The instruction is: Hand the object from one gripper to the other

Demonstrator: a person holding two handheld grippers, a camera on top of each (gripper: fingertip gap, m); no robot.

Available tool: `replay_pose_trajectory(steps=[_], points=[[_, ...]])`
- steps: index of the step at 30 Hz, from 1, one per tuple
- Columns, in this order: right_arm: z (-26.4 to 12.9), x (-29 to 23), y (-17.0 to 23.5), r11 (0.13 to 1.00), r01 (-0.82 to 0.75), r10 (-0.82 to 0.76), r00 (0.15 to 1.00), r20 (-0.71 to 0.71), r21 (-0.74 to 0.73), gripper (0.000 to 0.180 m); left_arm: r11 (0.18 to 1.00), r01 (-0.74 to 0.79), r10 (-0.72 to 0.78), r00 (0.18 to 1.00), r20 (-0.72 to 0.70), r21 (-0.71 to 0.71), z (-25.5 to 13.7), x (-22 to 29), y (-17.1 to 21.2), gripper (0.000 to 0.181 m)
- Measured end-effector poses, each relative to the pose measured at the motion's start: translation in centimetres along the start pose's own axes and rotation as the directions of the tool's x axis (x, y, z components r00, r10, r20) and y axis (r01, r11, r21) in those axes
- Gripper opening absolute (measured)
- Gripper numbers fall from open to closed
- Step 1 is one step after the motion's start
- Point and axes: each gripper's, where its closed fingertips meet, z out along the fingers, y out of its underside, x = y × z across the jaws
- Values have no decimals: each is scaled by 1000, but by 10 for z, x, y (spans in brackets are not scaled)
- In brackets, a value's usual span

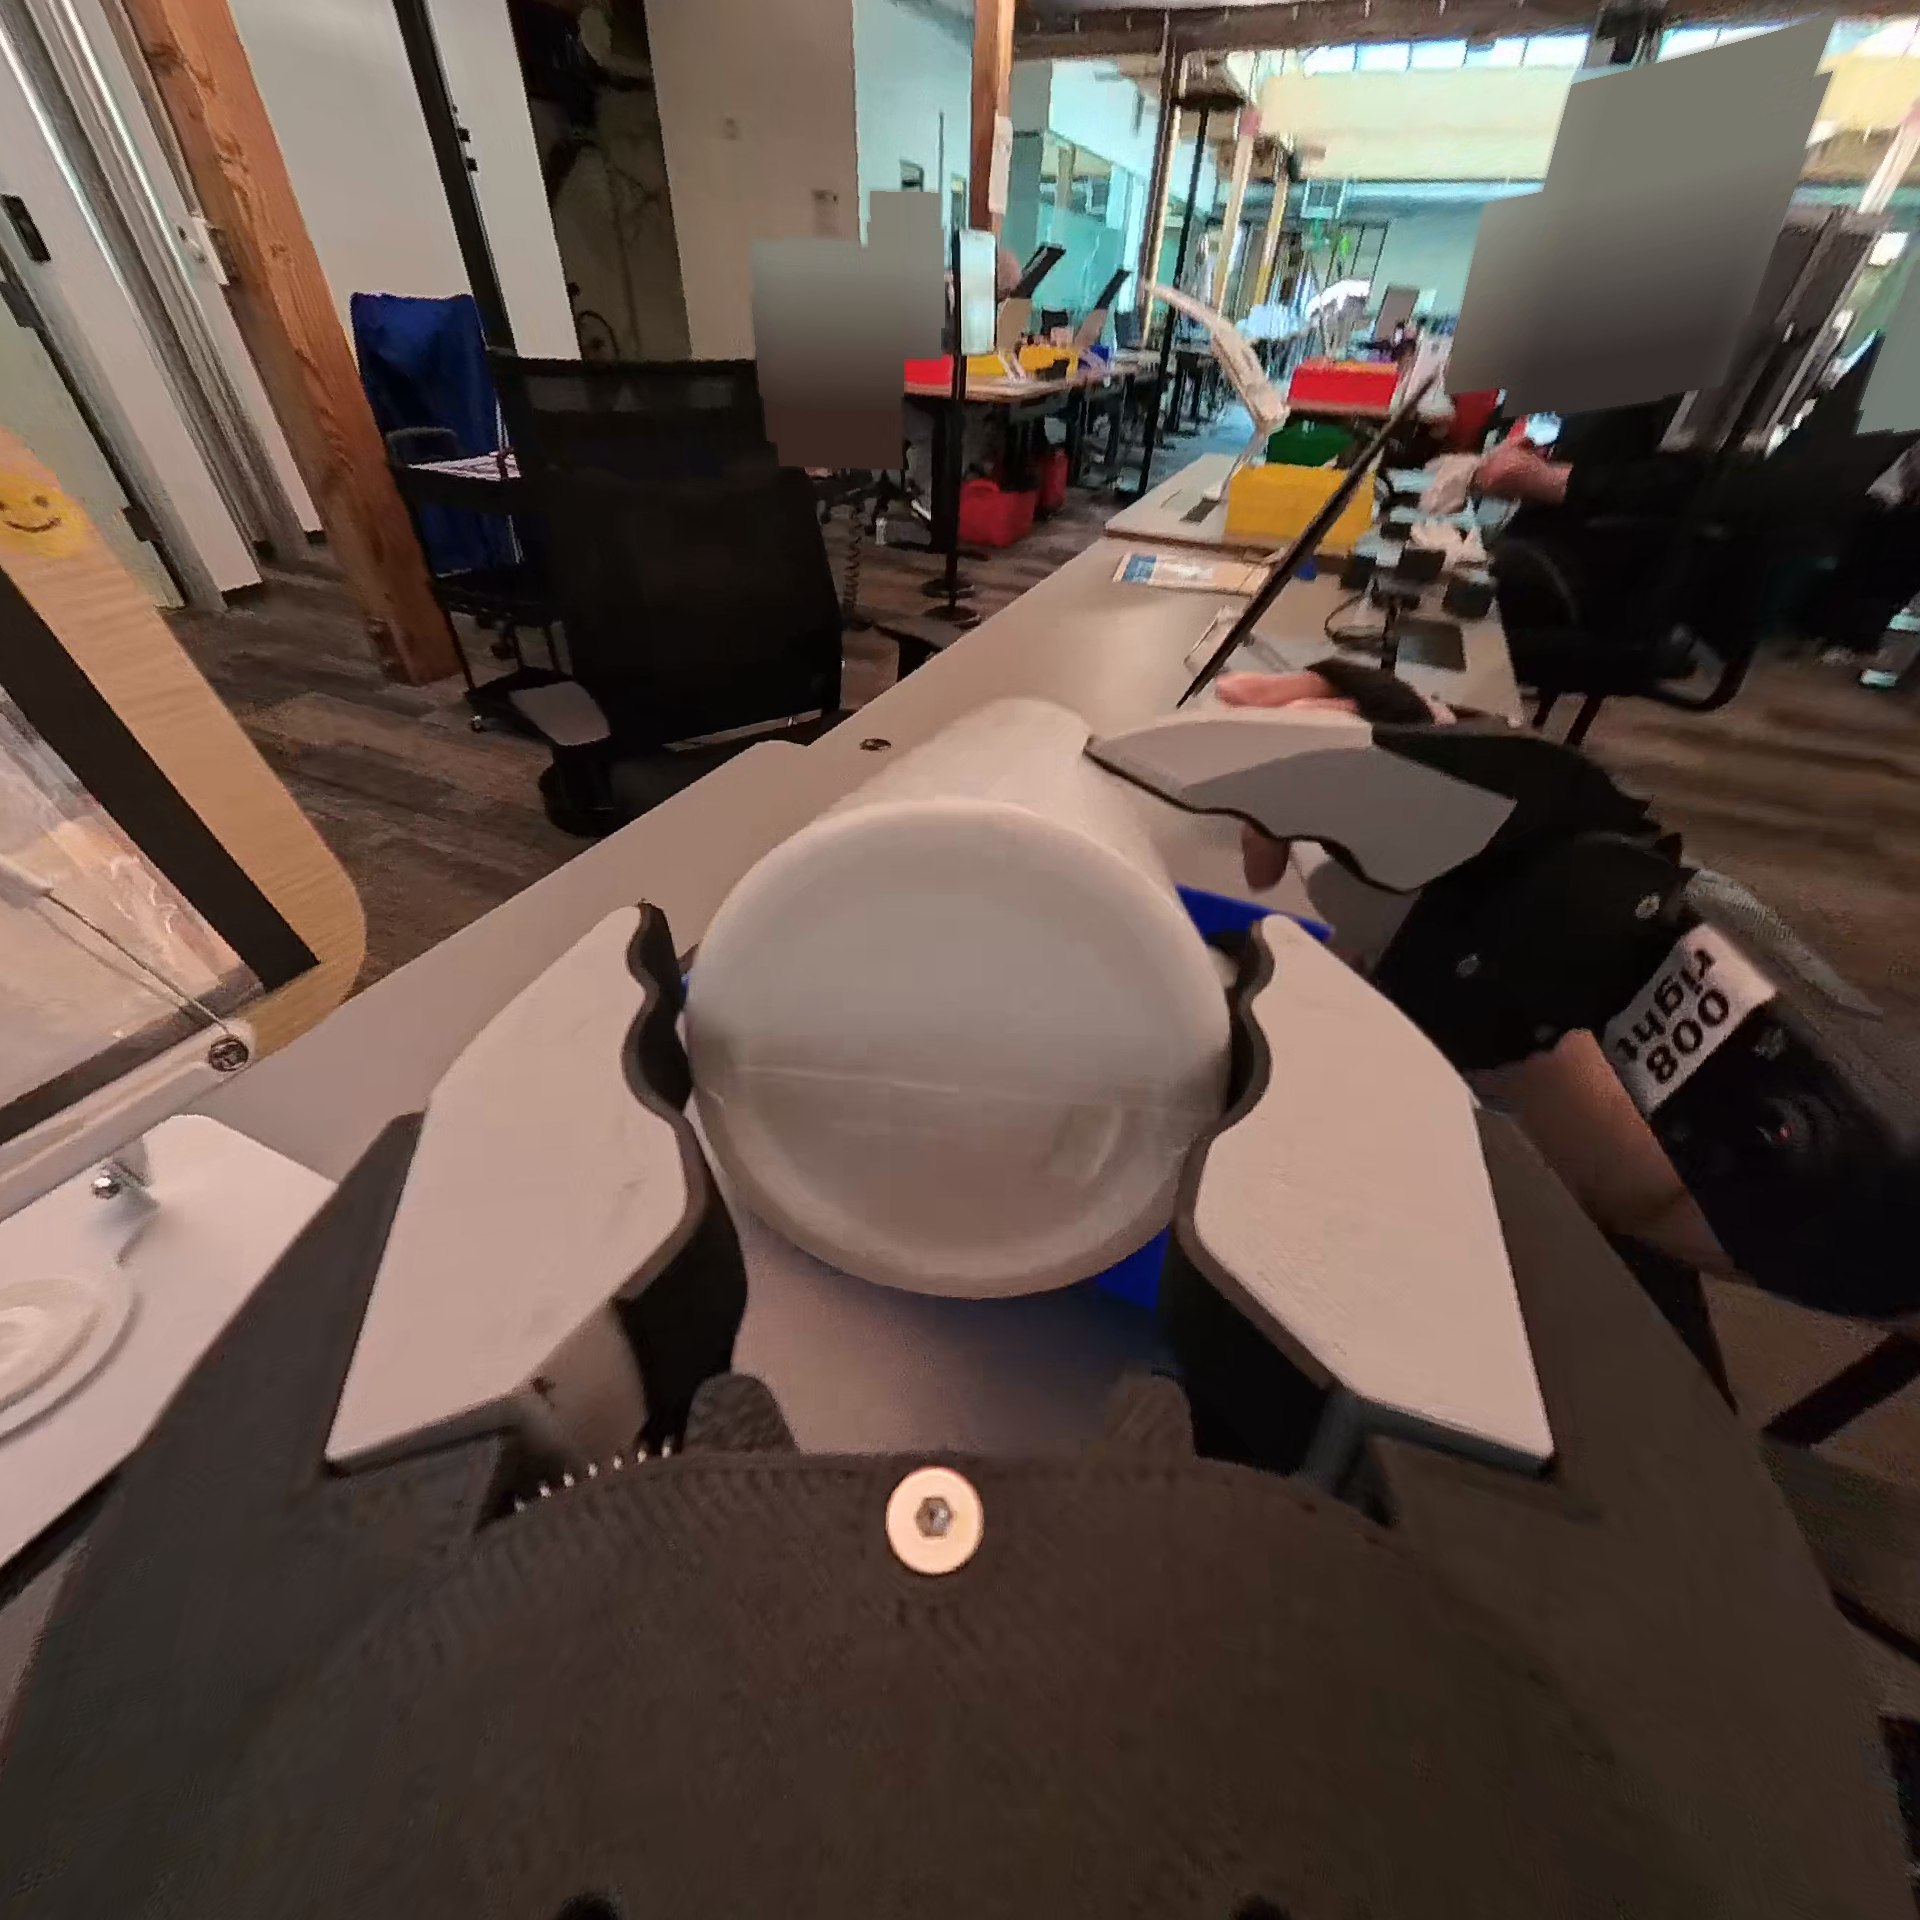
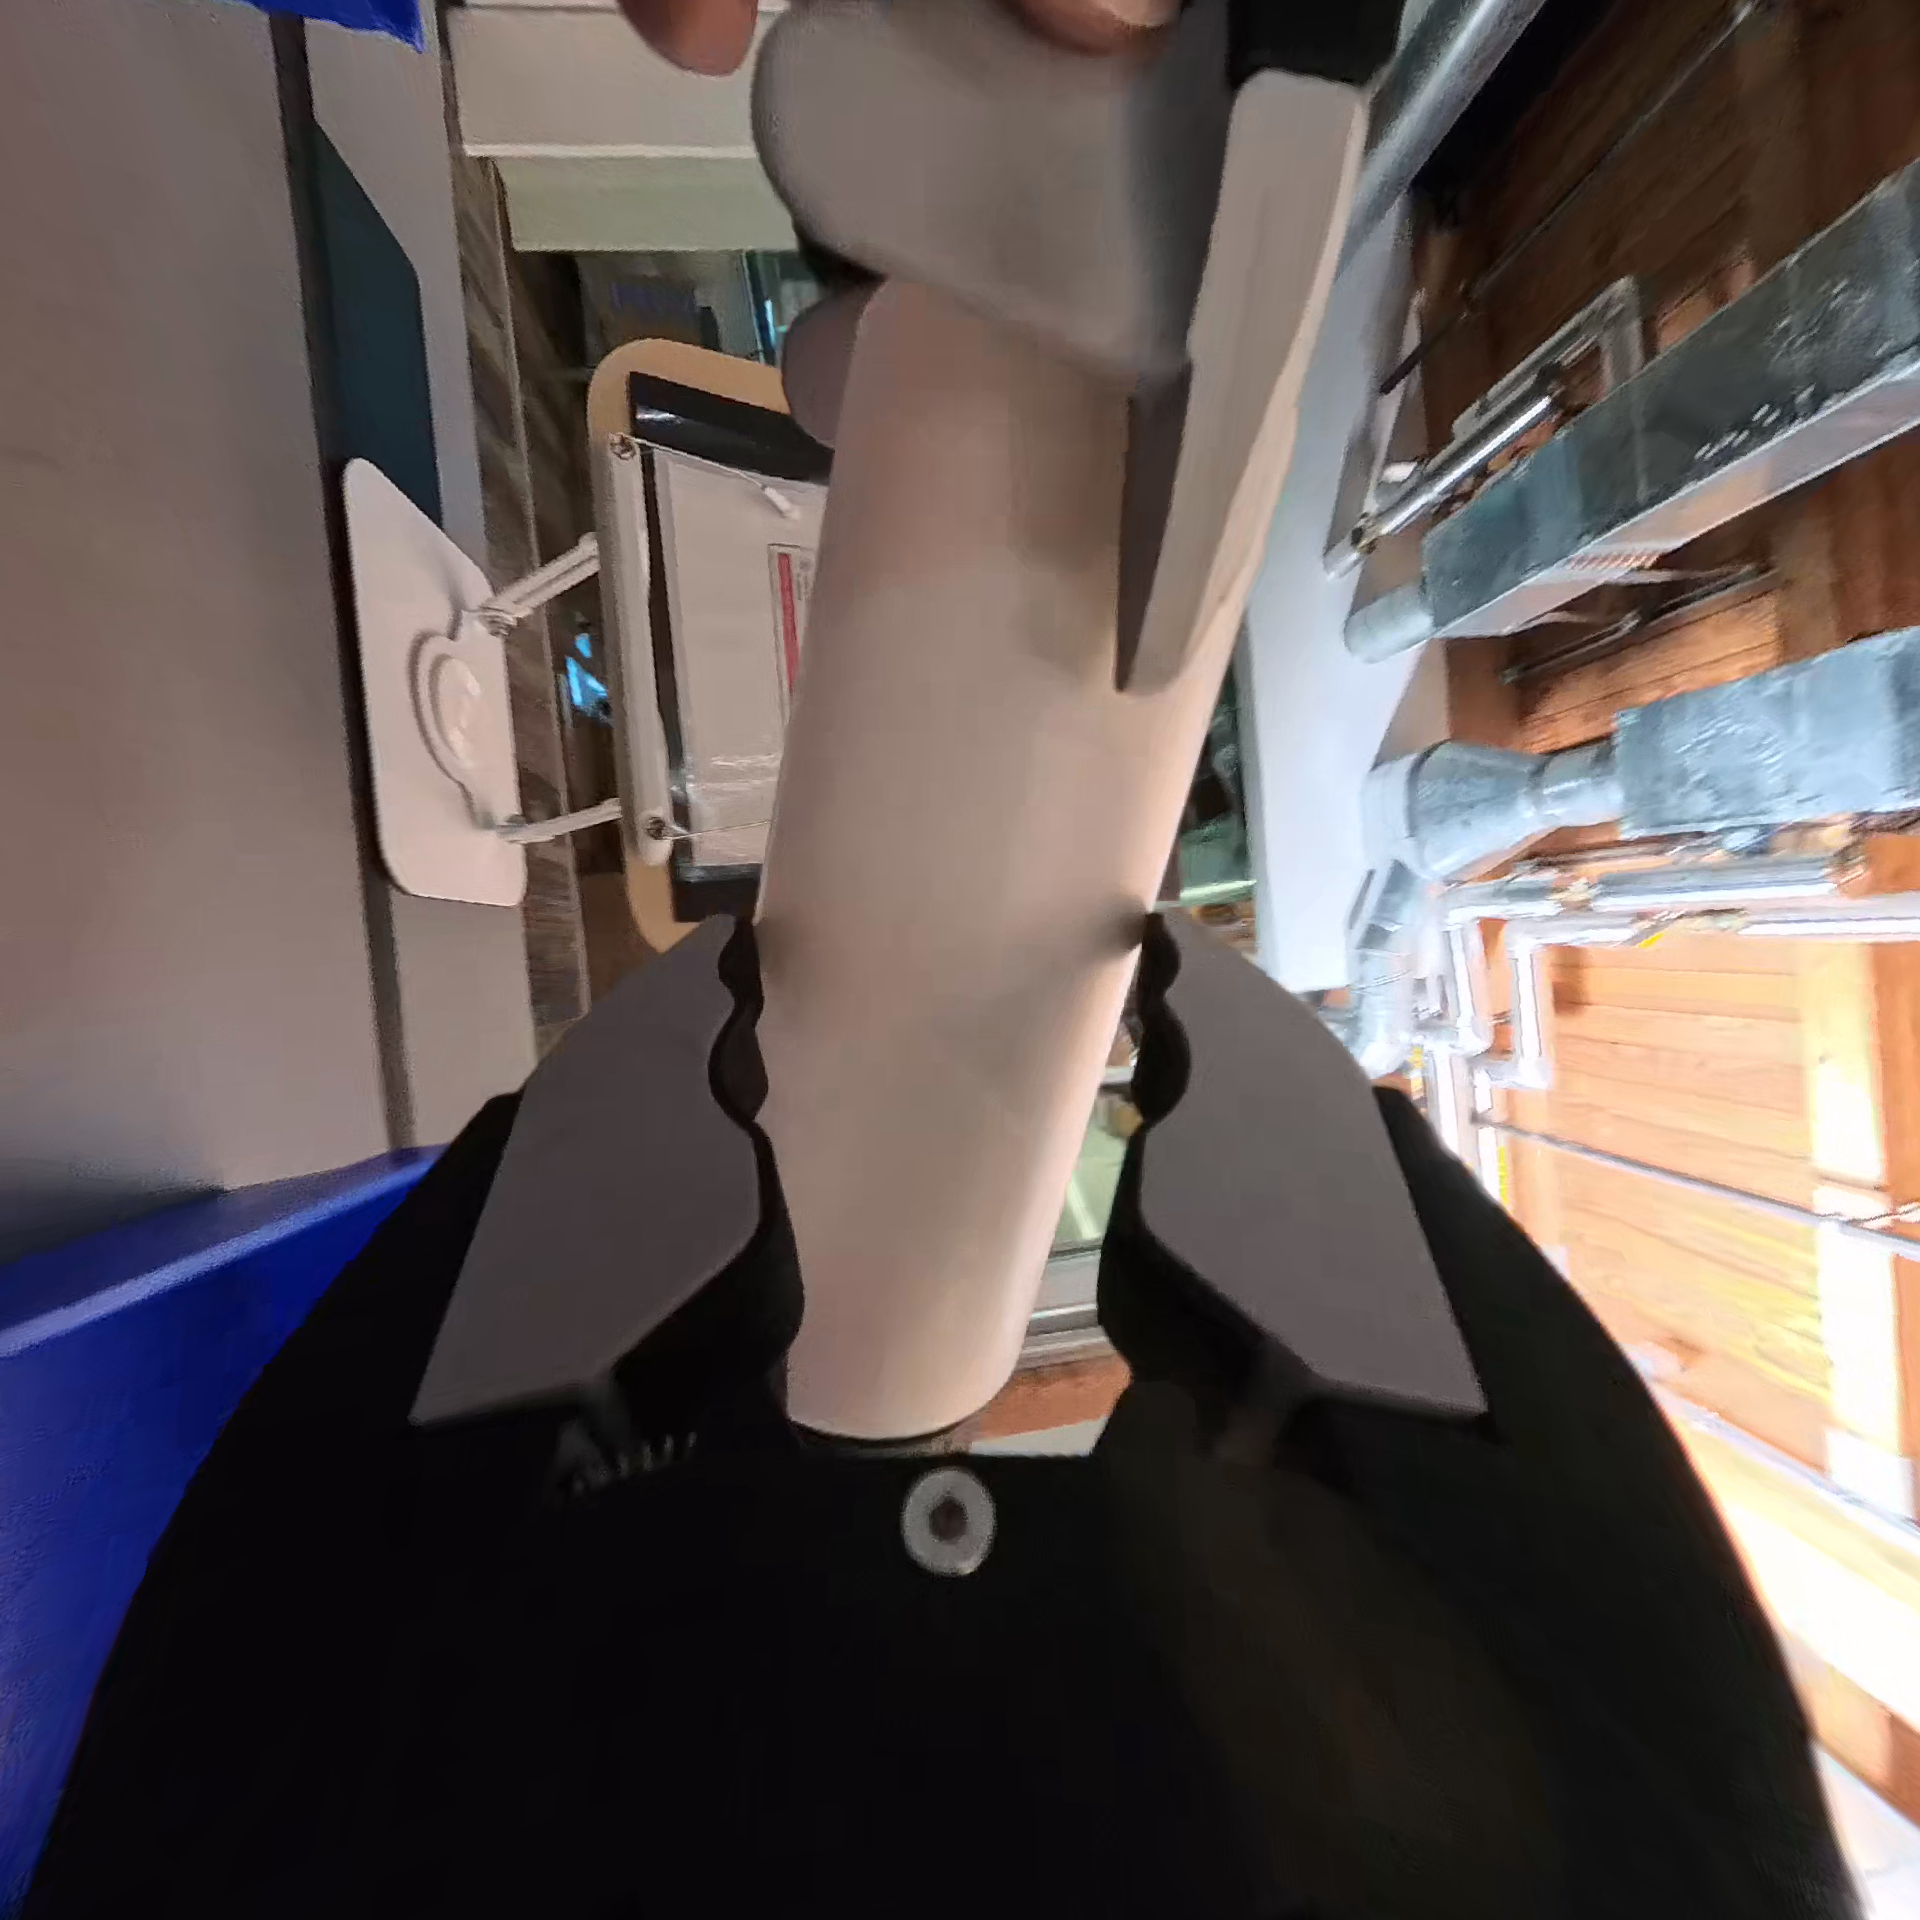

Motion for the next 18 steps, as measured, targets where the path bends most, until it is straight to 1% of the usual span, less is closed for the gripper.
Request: replay_pose_trajectory(steps=[4, 7, 9, 10, 11, 12, 14, 18], points=[[-10, 7, -9, 987, 138, -133, 989, -65, 78, 70, 995, -81, 80, 996, -30, -61, -7, 10, 5, 101], [-13, 10, -9, 974, 216, -209, 973, -94, 70, 70, 982, -138, 137, 990, -16, -132, -8, 13, 12, 101], [-13, 12, -9, 974, 218, -211, 972, -100, 63, 69, 976, -169, 172, 985, 15, -139, -10, 12, 10, 101], [-13, 11, -9, 976, 209, -204, 975, -91, 61, 69, 974, -183, 190, 981, 42, -134, -11, 10, 8, 98], [-13, 12, -8, 975, 213, -208, 974, -92, 56, 69, 973, -195, 205, 976, 75, -124, -13, 7, 5, 92], [-13, 13, -7, 973, 227, -222, 970, -102, 48, 69, 974, -199, 209, 973, 99, -108, -16, 5, 2, 91], [-13, 14, -7, 972, 231, -224, 967, -117, 45, 69, 978, -190, 198, 975, 99, -79, -19, 5, -2, 86], [-13, 11, -7, 970, 237, -230, 968, -104, 58, 69, 980, -186, 191, 979, 65, -72, -18, 3, 0, 86]])
